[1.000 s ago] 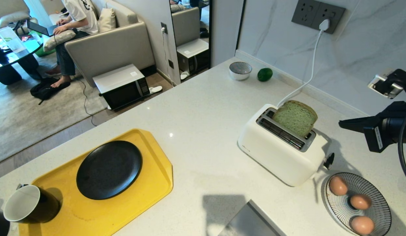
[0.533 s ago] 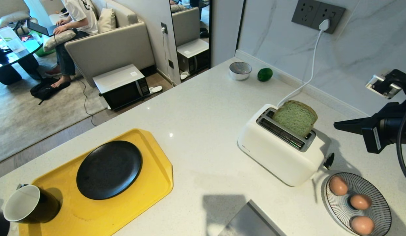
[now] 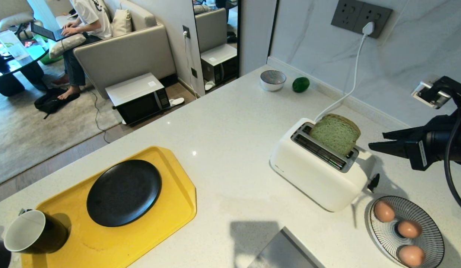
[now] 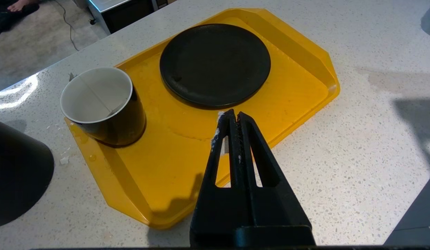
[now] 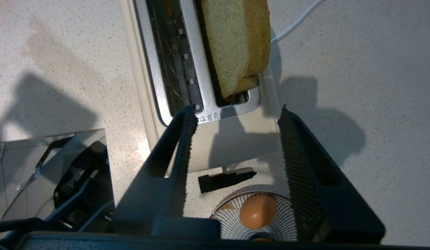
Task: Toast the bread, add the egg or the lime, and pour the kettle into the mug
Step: Put the baked bread on a plate
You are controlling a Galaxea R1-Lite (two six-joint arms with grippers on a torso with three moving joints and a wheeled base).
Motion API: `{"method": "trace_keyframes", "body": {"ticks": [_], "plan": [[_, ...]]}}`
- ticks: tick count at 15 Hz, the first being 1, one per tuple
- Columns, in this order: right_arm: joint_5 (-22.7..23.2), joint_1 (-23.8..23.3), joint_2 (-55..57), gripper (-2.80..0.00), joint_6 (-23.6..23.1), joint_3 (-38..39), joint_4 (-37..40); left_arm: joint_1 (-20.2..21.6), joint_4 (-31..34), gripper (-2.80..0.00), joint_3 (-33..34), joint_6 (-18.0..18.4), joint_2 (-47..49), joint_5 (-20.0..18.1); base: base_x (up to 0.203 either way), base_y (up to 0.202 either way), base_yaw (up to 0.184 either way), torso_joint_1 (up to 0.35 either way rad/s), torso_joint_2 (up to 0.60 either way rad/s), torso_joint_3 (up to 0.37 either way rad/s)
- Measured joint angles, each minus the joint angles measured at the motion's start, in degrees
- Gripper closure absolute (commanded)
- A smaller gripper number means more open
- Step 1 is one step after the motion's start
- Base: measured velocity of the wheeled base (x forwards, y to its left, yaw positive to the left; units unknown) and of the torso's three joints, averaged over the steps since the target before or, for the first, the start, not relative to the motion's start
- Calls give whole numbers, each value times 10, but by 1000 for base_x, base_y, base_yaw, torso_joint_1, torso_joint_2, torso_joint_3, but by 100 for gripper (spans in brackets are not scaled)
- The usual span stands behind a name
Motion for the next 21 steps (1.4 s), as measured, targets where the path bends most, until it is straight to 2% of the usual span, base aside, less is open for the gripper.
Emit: {"method": "trace_keyframes", "body": {"ticks": [21], "plan": [[16,4,139,-280,3,-123,-4,0,0,0,0,0,0,0,0,0,0,0,0,0]]}}
